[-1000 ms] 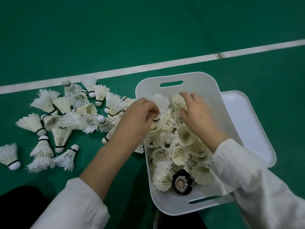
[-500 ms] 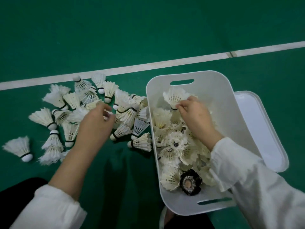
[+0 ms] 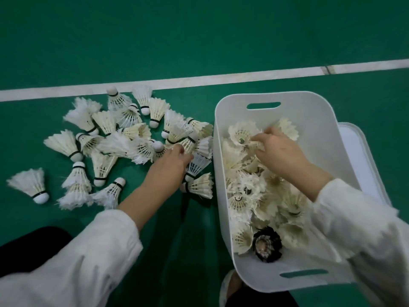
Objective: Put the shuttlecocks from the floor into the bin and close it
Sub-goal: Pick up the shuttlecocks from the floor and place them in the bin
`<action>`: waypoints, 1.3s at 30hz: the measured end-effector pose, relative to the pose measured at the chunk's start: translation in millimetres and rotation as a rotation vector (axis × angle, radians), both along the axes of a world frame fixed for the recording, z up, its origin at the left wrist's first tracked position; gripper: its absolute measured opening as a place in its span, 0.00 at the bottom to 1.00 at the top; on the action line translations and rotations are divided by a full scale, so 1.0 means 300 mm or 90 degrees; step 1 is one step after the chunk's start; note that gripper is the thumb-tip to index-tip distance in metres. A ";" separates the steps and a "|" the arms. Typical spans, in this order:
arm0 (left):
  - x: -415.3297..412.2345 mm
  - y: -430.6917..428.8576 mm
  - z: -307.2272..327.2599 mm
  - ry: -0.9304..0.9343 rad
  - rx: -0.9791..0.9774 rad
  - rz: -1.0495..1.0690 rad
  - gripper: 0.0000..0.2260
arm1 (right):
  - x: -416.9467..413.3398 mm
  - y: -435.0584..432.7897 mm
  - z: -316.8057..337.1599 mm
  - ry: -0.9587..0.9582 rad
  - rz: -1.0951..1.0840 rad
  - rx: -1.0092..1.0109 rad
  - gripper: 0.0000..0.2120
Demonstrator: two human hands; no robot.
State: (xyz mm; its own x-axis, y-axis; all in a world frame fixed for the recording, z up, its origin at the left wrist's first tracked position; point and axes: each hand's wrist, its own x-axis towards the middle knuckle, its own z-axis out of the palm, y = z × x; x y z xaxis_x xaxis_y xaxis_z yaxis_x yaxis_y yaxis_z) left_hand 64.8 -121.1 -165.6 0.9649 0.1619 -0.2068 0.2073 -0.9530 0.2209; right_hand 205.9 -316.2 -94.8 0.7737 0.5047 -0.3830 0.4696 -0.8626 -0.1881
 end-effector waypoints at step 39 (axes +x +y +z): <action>-0.494 0.081 -0.028 -0.103 -0.525 0.930 0.19 | -0.527 0.516 -0.216 0.039 0.072 0.137 0.37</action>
